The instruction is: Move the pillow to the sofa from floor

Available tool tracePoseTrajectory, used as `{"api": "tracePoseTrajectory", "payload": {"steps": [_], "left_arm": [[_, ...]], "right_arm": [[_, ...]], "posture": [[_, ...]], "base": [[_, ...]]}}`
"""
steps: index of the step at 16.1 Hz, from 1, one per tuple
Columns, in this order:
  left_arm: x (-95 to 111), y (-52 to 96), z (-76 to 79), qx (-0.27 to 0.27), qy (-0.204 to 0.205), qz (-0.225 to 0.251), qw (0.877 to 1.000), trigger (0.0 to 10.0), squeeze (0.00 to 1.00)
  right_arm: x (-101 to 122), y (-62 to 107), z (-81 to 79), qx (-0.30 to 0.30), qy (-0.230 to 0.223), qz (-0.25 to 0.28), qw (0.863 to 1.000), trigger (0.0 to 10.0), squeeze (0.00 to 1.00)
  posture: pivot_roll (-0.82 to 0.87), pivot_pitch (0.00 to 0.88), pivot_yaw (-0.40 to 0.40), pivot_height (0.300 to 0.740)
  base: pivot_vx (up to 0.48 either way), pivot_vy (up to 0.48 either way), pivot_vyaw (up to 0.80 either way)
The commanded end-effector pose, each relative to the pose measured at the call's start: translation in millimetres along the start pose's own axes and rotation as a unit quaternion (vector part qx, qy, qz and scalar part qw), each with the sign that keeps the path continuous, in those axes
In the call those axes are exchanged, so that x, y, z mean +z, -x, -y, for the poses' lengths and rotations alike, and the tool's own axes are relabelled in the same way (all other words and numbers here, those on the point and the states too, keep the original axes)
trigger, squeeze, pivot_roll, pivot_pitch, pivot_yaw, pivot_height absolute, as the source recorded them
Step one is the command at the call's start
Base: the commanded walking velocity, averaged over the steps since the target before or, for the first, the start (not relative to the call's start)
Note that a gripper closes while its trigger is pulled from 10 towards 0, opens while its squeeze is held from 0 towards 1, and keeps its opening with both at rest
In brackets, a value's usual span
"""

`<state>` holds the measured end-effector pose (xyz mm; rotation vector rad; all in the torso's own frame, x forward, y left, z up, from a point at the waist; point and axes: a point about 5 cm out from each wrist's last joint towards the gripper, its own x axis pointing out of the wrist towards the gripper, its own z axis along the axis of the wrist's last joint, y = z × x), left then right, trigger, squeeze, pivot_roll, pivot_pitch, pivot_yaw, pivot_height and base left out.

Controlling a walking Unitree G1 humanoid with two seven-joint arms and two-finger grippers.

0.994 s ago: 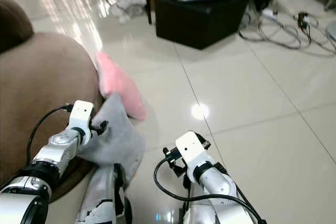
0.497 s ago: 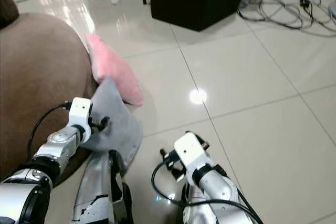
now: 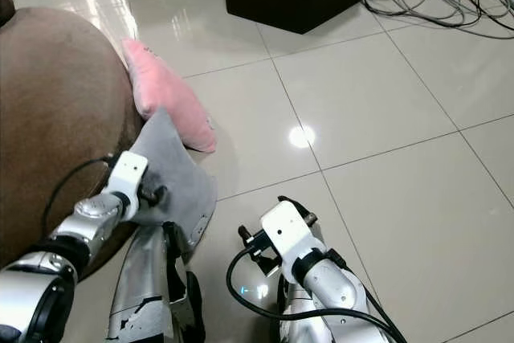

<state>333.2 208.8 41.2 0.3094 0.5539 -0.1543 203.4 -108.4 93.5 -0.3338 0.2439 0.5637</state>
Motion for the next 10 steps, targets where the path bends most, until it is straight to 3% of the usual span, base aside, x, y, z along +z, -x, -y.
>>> {"api": "tracePoseTrajectory", "payload": {"steps": [1, 2, 3, 4, 5, 6, 10], "left_arm": [[-6.3, 1.6, -5.3, 0.022, -0.021, -0.01, 0.999, 10.0, 0.0], [-5.9, 1.7, -6.6, 0.029, -0.031, -0.011, 0.999, 10.0, 0.0], [-6.7, 2.4, -11.1, 0.054, -0.056, -0.015, 0.997, 6.4, 0.0], [-7.3, 2.8, -12.9, 0.064, -0.064, -0.018, 0.996, 4.4, 0.0], [-8.4, 3.6, -16.4, 0.083, -0.073, -0.021, 0.994, 1.4, 0.0], [-10.1, 4.2, -17.9, 0.09, -0.074, -0.024, 0.993, 0.0, 0.0], [-14.7, 4.6, -15.3, 0.082, -0.074, -0.029, 0.993, 0.0, 0.0]], "right_arm": [[0.9, 2.6, -3.4, 0.011, 0.001, 0.0, 1.0, 10.0, 0.0], [1.3, 3.1, -3.4, 0.012, 0.002, -0.001, 1.0, 10.0, 0.0], [2.0, 4.5, -3.3, 0.014, 0.006, -0.002, 1.0, 10.0, 0.0], [2.1, 5.1, -3.4, 0.014, 0.008, -0.003, 1.0, 10.0, 0.0], [1.7, 5.8, -3.7, 0.016, 0.01, -0.004, 1.0, 10.0, 0.0], [0.1, 6.5, -4.4, 0.019, 0.011, -0.005, 1.0, 10.0, 0.0], [-10.3, 7.0, -8.7, 0.031, 0.01, -0.014, 0.999, 10.0, 0.0]], "posture": [[-0.06, 0.284, 0.048, 0.541], [-0.06, 0.286, 0.048, 0.541], [-0.07, 0.288, 0.048, 0.541], [-0.07, 0.288, 0.047, 0.541], [-0.07, 0.289, 0.047, 0.541], [-0.07, 0.291, 0.046, 0.541], [-0.07, 0.295, 0.046, 0.541]], "base": [[0.0, 0.0, 0.0], [0.0, 0.0, 0.0], [0.0, 0.0, 0.0], [0.0, 0.0, 0.0], [0.0, 0.0, 0.0], [0.0, 0.0, 0.0], [0.0, 0.0, 0.0]]}}
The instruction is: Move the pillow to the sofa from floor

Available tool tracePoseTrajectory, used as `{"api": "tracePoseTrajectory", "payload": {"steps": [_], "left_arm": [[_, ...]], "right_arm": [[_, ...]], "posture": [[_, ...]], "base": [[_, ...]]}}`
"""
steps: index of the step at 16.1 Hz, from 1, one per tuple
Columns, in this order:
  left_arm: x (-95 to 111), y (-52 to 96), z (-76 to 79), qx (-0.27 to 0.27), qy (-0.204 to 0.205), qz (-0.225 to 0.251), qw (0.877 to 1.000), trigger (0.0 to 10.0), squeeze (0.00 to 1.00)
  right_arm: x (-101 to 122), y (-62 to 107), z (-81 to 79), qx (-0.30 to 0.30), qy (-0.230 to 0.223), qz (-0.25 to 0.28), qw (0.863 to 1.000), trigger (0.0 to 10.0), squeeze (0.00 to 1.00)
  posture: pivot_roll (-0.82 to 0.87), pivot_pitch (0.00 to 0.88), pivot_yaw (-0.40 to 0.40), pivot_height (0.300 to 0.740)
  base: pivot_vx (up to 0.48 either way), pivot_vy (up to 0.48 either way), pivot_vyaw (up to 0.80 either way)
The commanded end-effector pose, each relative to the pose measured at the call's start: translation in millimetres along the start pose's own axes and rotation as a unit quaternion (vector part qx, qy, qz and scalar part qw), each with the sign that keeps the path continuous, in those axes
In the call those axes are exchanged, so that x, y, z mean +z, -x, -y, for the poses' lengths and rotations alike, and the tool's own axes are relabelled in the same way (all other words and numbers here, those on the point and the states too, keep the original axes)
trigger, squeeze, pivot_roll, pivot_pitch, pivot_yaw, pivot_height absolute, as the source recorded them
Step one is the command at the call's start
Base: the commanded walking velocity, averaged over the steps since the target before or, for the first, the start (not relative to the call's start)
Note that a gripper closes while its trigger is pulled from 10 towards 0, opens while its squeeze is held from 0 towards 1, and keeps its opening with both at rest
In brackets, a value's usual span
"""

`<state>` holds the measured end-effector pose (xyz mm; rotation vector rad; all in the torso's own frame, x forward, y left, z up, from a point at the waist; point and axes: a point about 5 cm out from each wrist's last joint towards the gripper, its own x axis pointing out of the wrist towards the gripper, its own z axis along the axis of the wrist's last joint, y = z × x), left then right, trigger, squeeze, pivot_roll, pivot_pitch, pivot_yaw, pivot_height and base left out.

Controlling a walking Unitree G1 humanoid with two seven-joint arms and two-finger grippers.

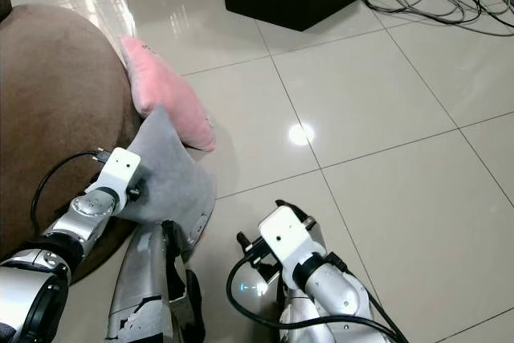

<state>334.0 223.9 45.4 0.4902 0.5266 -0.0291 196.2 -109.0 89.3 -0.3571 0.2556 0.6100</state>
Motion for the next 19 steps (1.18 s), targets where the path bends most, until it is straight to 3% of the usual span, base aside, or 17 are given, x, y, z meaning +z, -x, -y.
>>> {"api": "tracePoseTrajectory", "payload": {"steps": [1, 6, 7, 8, 9, 11, 13, 14, 15, 16, 17, 18, 19], "left_arm": [[-14.3, 2.2, 2.5, -0.007, -0.004, -0.025, 1.0, 0.0, 0.0], [-19.7, 3.4, 1.7, -0.004, -0.004, -0.03, 1.0, 0.0, 0.0], [-15.4, 3.0, -3.5, 0.016, 0.024, -0.015, 0.999, 9.3, 0.0], [-12.2, 2.7, -4.9, 0.016, 0.044, -0.004, 0.999, 10.0, 0.44], [-6.6, 2.4, -6.1, 0.012, 0.079, 0.018, 0.997, 10.0, 1.0], [14.8, 1.5, -7.3, -0.027, 0.16, 0.085, 0.983, 10.0, 1.0], [23.7, 0.9, -8.7, -0.037, 0.162, 0.101, 0.981, 10.0, 1.0], [27.3, 0.4, -12.2, -0.029, 0.16, 0.103, 0.981, 10.0, 1.0], [30.6, 0.2, -16.3, -0.02, 0.16, 0.107, 0.981, 10.0, 1.0], [32.0, 0.3, -18.3, -0.02, 0.159, 0.11, 0.981, 10.0, 1.0], [32.5, 0.2, -18.9, -0.024, 0.15, 0.108, 0.982, 10.0, 1.0], [32.8, 0.0, -18.4, -0.026, 0.144, 0.106, 0.984, 10.0, 1.0], [31.3, -1.0, -15.9, -0.028, 0.131, 0.089, 0.987, 10.0, 1.0]], "right_arm": [[-8.8, 0.7, -5.9, 0.013, -0.005, -0.012, 1.0, 10.0, 0.0], [-32.3, -12.6, -13.6, 0.023, -0.007, -0.032, 0.999, 10.0, 0.0], [-38.3, -14.4, -15.3, 0.024, -0.009, -0.036, 0.999, 10.0, 0.0], [-40.8, -14.6, -15.7, 0.024, -0.011, -0.038, 0.999, 10.0, 0.0], [-44.9, -13.8, -16.6, 0.023, -0.014, -0.04, 0.999, 10.0, 0.0], [-53.7, -11.4, -17.8, 0.024, -0.018, -0.037, 0.999, 10.0, 0.0], [-54.6, -8.0, -14.8, 0.017, -0.02, -0.017, 1.0, 10.0, 0.0], [-38.6, -2.1, 4.3, -0.056, -0.023, 0.044, 0.997, 10.0, 0.0], [-13.7, 11.3, 51.4, -0.198, -0.04, 0.107, 0.973, 10.0, 0.0], [-1.7, 24.6, 89.4, -0.283, -0.053, 0.126, 0.949, 10.0, 0.0], [15.6, 44.8, 138.8, -0.358, -0.069, 0.153, 0.919, 10.0, 0.0], [25.3, 50.3, 154.3, -0.366, -0.067, 0.164, 0.914, 10.0, 0.0], [36.7, 47.5, 167.5, -0.329, -0.033, 0.165, 0.929, 10.0, 0.0]], "posture": [[-0.07, 0.297, 0.046, 0.541], [-0.08, 0.326, 0.045, 0.541], [-0.08, 0.334, 0.043, 0.541], [-0.08, 0.336, 0.039, 0.541], [-0.08, 0.337, 0.038, 0.541], [-0.08, 0.336, 0.037, 0.541], [-0.07, 0.341, 0.04, 0.541], [-0.07, 0.338, 0.041, 0.541], [-0.07, 0.319, 0.042, 0.541], [-0.08, 0.291, 0.042, 0.541], [-0.09, 0.257, 0.041, 0.541], [-0.1, 0.238, 0.04, 0.541], [-0.1, 0.228, 0.04, 0.541]], "base": [[0.0, 0.0, 0.0], [0.0, 0.0, 0.0], [0.0, 0.0, 0.0], [0.0, 0.0, 0.0], [0.0, 0.0, 0.0], [0.0, 0.0, 0.0], [0.0, 0.0, 0.0], [0.0, 0.0, 0.0], [0.0, 0.0, 0.0], [0.0, 0.0, 0.0], [0.0, 0.0, 0.0], [0.0, 0.0, 0.0], [0.0, 0.0, 0.0]]}}
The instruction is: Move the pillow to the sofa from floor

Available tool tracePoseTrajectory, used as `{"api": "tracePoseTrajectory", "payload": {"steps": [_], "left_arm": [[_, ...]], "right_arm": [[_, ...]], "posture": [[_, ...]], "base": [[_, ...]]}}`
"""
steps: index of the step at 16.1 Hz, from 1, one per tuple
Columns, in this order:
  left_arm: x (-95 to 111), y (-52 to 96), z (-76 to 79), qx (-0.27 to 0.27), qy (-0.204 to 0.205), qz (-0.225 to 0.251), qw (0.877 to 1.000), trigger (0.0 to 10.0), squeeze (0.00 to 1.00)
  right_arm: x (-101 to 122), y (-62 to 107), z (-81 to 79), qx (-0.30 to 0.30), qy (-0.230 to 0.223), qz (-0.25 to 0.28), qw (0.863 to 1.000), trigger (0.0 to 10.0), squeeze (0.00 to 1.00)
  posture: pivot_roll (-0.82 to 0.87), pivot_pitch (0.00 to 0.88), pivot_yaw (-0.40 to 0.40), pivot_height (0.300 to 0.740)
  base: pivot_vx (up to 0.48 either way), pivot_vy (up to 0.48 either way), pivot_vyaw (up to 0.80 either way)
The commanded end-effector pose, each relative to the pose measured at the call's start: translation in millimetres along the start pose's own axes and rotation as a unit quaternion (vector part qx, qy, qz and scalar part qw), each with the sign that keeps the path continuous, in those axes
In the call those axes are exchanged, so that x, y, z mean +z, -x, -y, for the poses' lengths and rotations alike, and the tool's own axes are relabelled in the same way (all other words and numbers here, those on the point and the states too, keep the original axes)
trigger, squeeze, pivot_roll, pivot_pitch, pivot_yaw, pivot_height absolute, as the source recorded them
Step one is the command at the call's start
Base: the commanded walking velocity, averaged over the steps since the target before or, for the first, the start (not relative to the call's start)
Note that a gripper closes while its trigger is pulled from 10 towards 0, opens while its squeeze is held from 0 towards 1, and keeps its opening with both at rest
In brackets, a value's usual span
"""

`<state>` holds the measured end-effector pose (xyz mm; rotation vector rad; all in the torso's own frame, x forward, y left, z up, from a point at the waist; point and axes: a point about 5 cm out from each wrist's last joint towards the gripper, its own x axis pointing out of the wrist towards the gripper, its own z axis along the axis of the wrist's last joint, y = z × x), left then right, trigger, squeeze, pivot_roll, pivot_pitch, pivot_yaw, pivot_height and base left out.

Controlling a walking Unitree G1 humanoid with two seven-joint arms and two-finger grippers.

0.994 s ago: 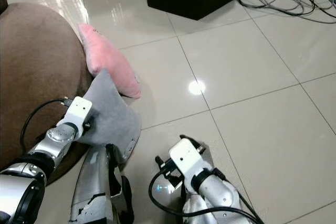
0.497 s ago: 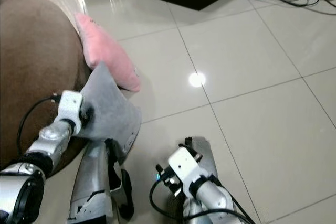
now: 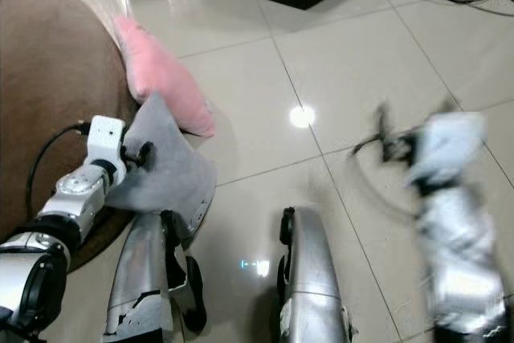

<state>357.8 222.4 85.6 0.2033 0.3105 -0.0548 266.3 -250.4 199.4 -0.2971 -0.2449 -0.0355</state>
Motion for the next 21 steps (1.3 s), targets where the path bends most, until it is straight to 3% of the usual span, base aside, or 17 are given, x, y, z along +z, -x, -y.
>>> {"api": "tracePoseTrajectory", "payload": {"steps": [1, 2, 3, 5, 8, 11, 13, 14, 15, 17, 21], "left_arm": [[-12.6, 1.8, 1.2, 0.005, -0.022, -0.039, 0.999, 10.0, 1.0], [-12.7, 1.5, 0.4, 0.012, -0.031, -0.046, 0.998, 10.0, 1.0], [-12.9, 1.4, 0.4, 0.01, -0.031, -0.048, 0.998, 10.0, 1.0], [-14.9, 2.3, -3.1, -0.002, -0.028, -0.064, 0.998, 10.0, 1.0], [-12.4, 3.3, -13.2, 0.006, -0.038, -0.069, 0.997, 10.0, 1.0], [-7.7, 2.0, -14.1, -0.002, -0.055, -0.073, 0.996, 10.0, 1.0], [-7.7, 2.0, -16.1, 0.007, -0.055, -0.08, 0.995, 10.0, 1.0], [-8.2, 2.3, -18.2, 0.016, -0.051, -0.085, 0.995, 10.0, 0.4], [-11.7, 3.2, -19.5, 0.022, -0.027, -0.097, 0.995, 10.0, 0.0], [-15.8, 4.3, -18.4, 0.015, -0.019, -0.105, 0.994, 10.0, 0.0], [-26.2, 7.5, -15.9, -0.003, -0.069, -0.122, 0.99, 10.0, 0.0]], "right_arm": [[-16.8, 2.3, -25.0, 0.11, -0.012, -0.046, 0.993, 10.0, 0.0], [-18.5, 8.9, -53.2, 0.217, -0.021, -0.062, 0.974, 10.0, 0.0], [-19.8, 13.1, -62.5, 0.253, -0.029, -0.069, 0.965, 10.0, 0.0], [-19.2, 41.5, -101.9, 0.414, -0.066, -0.099, 0.903, 10.0, 0.0], [-11.1, 51.0, -108.8, 0.472, -0.091, -0.096, 0.871, 10.0, 0.0], [-5.9, 57.0, -105.1, 0.518, -0.085, -0.098, 0.845, 10.0, 0.0], [-5.1, 58.1, -103.8, 0.53, -0.082, -0.101, 0.838, 10.0, 0.0], [-4.7, 58.9, -103.0, 0.537, -0.081, -0.103, 0.834, 10.0, 0.0], [-4.8, 59.3, -103.0, 0.544, -0.078, -0.105, 0.829, 10.0, 0.0], [-3.7, 61.0, -103.8, 0.546, -0.079, -0.105, 0.828, 10.0, 0.0], [-4.7, 66.2, -109.8, 0.555, -0.085, -0.105, 0.821, 10.0, 0.0]], "posture": [[-0.1, 0.226, 0.041, 0.541], [-0.1, 0.217, 0.039, 0.541], [-0.1, 0.213, 0.041, 0.541], [-0.09, 0.22, 0.049, 0.541], [-0.1, 0.252, 0.062, 0.541], [-0.1, 0.289, 0.068, 0.541], [-0.11, 0.308, 0.067, 0.541], [-0.11, 0.322, 0.065, 0.541], [-0.11, 0.337, 0.062, 0.541], [-0.11, 0.345, 0.061, 0.541], [-0.11, 0.363, 0.062, 0.541]], "base": [[0.0, 0.0, 0.0], [0.0, 0.0, 0.0], [0.0, 0.0, 0.0], [0.0, 0.0, 0.0], [0.0, 0.0, 0.0], [0.0, 0.0, 0.0], [0.0, 0.0, 0.0], [0.0, 0.0, 0.0], [0.0, 0.0, 0.0], [0.0, 0.0, 0.0], [0.0, 0.0, 0.0]]}}
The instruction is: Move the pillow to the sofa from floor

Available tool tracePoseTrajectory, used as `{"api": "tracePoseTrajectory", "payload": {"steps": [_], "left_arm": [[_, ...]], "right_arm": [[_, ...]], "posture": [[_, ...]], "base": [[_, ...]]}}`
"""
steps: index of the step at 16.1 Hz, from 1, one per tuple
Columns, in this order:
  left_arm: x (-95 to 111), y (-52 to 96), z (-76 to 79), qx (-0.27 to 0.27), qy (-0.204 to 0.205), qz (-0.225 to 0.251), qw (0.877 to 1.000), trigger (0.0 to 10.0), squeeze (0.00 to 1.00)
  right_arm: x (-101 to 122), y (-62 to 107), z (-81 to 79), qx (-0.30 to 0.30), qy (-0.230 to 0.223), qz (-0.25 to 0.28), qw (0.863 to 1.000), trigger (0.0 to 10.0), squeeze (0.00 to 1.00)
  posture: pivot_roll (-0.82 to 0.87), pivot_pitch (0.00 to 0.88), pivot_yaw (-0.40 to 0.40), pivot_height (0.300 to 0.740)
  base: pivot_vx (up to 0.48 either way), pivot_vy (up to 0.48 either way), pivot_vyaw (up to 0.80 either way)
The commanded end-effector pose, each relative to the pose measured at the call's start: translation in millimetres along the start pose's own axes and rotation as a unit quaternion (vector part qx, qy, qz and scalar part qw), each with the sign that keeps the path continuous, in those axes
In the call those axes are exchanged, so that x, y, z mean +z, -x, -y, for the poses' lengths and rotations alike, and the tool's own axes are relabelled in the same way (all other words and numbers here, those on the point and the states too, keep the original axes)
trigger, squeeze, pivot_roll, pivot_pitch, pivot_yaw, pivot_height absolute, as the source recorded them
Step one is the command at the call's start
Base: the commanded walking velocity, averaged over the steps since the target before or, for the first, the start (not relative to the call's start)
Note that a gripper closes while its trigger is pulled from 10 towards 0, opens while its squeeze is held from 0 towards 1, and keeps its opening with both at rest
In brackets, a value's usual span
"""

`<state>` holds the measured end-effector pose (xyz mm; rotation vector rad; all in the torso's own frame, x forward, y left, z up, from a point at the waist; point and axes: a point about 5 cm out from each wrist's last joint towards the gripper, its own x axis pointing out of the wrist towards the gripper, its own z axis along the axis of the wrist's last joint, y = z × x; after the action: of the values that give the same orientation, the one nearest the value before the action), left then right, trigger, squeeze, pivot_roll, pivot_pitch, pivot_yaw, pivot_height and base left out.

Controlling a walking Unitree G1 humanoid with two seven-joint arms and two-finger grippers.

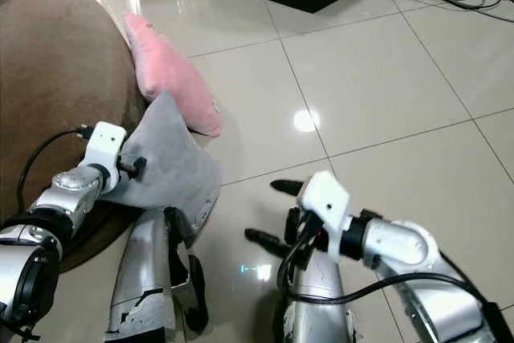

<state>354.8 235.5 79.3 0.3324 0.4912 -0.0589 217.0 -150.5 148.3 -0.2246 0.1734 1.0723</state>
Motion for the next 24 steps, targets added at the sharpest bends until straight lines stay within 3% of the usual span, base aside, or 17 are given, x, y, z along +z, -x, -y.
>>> {"api": "tracePoseTrajectory", "payload": {"steps": [1, 2, 3, 4, 6, 24], "left_arm": [[-19.0, 3.1, -1.8, -0.006, -0.012, -0.033, 0.999, 10.0, 0.0], [-20.3, 3.3, -1.1, -0.011, -0.016, -0.036, 0.999, 10.0, 0.0], [-23.0, 3.5, 1.4, -0.023, -0.019, -0.043, 0.999, 6.4, 0.0], [-23.9, 3.5, 2.5, -0.028, -0.019, -0.045, 0.998, 6.4, 0.0], [-25.7, 3.6, 4.9, -0.037, -0.021, -0.048, 0.998, 0.0, 0.0], [-18.6, 2.1, 15.1, -0.08, 0.018, -0.021, 0.996, 0.0, 0.0]], "right_arm": [[-0.4, -1.1, -7.5, 0.019, -0.001, 0.002, 1.0, 10.0, 0.0], [-1.0, -1.6, -8.1, 0.019, -0.001, 0.002, 1.0, 10.0, 0.0], [-2.4, -2.3, -9.3, 0.02, 0.0, 0.0, 1.0, 10.0, 0.0], [-2.9, -2.5, -9.6, 0.021, 0.001, -0.001, 1.0, 10.0, 0.0], [-3.8, -3.9, -10.2, 0.022, 0.002, -0.002, 1.0, 10.0, 0.0], [-10.0, -7.7, -9.3, 0.033, 0.017, -0.012, 0.999, 10.0, 0.0]], "posture": [[-0.11, 0.363, 0.062, 0.541], [-0.11, 0.364, 0.061, 0.541], [-0.11, 0.365, 0.06, 0.541], [-0.11, 0.365, 0.06, 0.541], [-0.1, 0.362, 0.062, 0.541], [-0.1, 0.319, 0.065, 0.541]], "base": [[0.0, 0.0, 0.0], [0.0, 0.0, 0.0], [0.0, 0.0, 0.0], [0.0, 0.0, 0.0], [0.0, 0.0, 0.0], [0.0, 0.0, 0.0]]}}
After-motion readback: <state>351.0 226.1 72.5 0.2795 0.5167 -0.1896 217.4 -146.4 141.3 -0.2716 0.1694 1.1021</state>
